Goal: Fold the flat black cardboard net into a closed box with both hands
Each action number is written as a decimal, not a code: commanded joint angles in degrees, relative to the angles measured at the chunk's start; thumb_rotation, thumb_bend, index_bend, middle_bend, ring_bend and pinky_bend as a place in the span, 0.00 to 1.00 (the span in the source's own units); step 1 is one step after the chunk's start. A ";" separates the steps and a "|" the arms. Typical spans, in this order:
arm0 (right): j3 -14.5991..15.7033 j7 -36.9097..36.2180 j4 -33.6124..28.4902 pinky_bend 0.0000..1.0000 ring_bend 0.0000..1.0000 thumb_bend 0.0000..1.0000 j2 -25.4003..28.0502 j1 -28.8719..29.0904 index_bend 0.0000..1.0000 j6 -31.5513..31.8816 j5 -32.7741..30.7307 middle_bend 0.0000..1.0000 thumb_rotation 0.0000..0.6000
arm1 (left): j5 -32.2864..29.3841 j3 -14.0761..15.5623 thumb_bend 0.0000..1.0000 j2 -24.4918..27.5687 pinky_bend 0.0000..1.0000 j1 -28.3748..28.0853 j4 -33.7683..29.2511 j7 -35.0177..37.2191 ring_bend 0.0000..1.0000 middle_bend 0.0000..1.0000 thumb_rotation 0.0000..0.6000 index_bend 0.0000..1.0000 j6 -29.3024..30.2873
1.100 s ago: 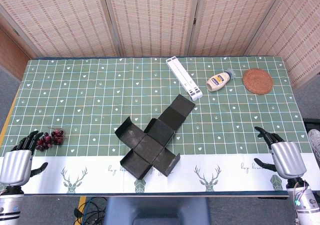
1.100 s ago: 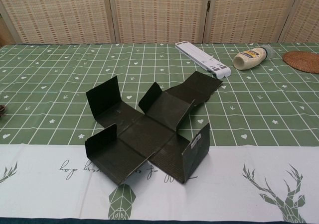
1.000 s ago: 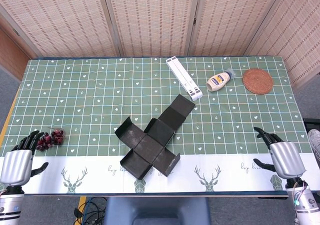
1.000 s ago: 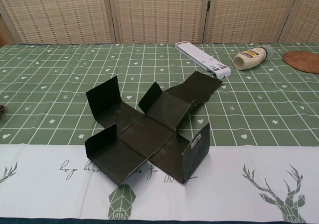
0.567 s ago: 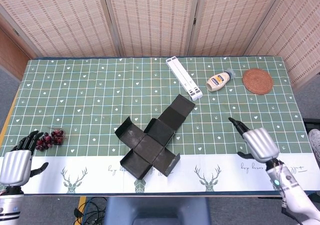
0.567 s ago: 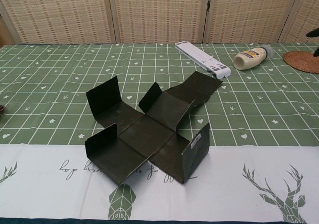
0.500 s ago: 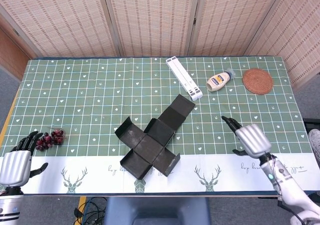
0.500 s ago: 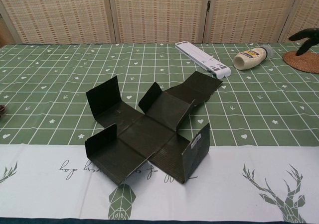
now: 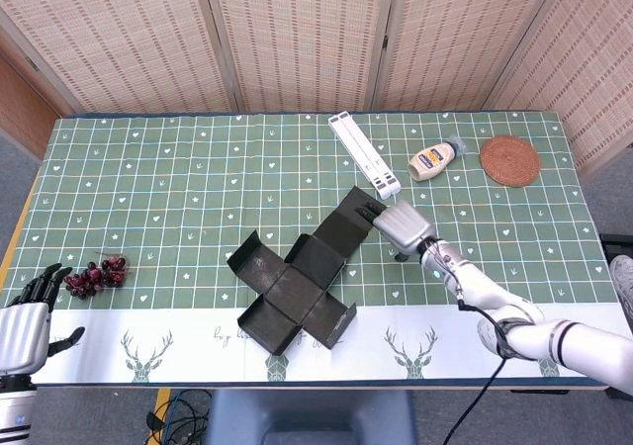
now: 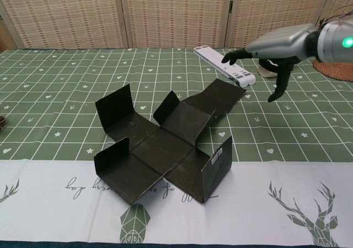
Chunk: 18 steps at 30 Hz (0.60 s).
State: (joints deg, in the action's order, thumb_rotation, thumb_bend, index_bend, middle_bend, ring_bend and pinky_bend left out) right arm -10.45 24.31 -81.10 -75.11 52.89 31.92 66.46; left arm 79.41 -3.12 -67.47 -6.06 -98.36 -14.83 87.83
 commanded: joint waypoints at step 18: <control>2.57 -6.92 20.99 1.00 0.75 0.02 -16.39 12.28 0.00 -9.56 6.48 0.08 1.00 | -1.27 -0.63 0.06 0.28 0.43 0.51 0.97 1.23 0.20 0.14 1.00 0.16 -1.63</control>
State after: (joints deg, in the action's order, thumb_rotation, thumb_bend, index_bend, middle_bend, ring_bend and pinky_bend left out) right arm -7.50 18.80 -60.79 -90.51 64.40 22.47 72.23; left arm 78.15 -3.74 -67.21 -5.56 -97.40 -13.61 86.23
